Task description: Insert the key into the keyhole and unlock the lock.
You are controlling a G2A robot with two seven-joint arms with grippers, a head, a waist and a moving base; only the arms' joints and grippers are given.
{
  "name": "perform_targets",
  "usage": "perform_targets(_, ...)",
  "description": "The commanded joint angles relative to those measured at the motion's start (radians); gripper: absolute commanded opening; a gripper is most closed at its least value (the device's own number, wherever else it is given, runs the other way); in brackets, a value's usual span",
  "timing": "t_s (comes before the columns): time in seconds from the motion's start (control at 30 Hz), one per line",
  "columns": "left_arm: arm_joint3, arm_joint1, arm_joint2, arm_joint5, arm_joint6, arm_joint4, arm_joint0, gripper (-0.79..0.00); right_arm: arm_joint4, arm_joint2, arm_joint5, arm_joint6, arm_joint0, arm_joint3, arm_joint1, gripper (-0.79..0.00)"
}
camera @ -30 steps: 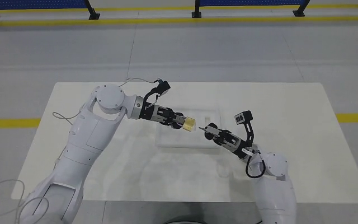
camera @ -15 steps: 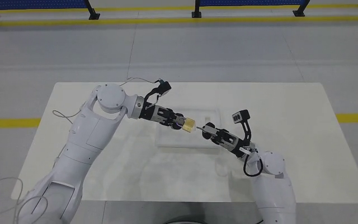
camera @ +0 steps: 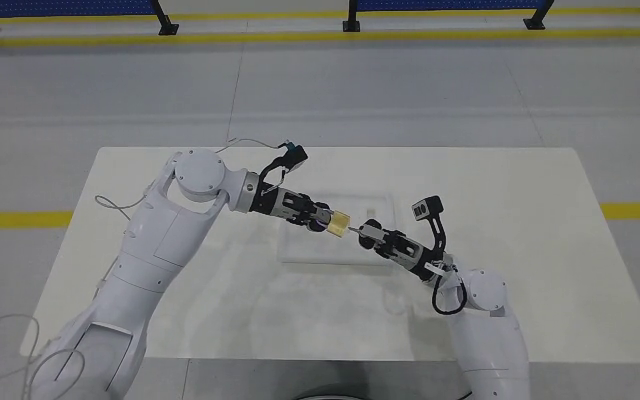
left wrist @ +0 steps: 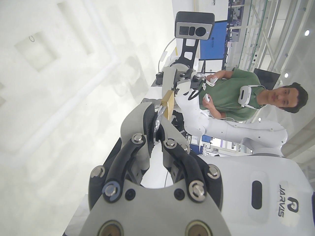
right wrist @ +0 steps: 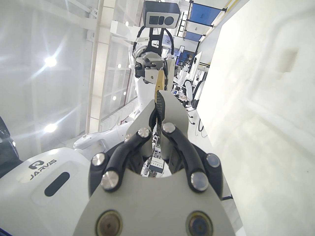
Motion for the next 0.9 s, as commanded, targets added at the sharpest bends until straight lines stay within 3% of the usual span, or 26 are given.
perform_targets(0.0, -0.003, 0.001, 0.001, 0.001, 0.001, -0.002, 0.001, -0.785, 0.005, -0.004, -0.002, -0.005, -0.001, 0.001, 0.004, -0.785)
perform_targets(0.87, -0.016, 0.016, 0.021, -0.005, 0.0, -0.009, -0.002, -0.785, 0.038, -0.064, -0.031, -0.063, 0.001, 0.011, 0.049, -0.785)
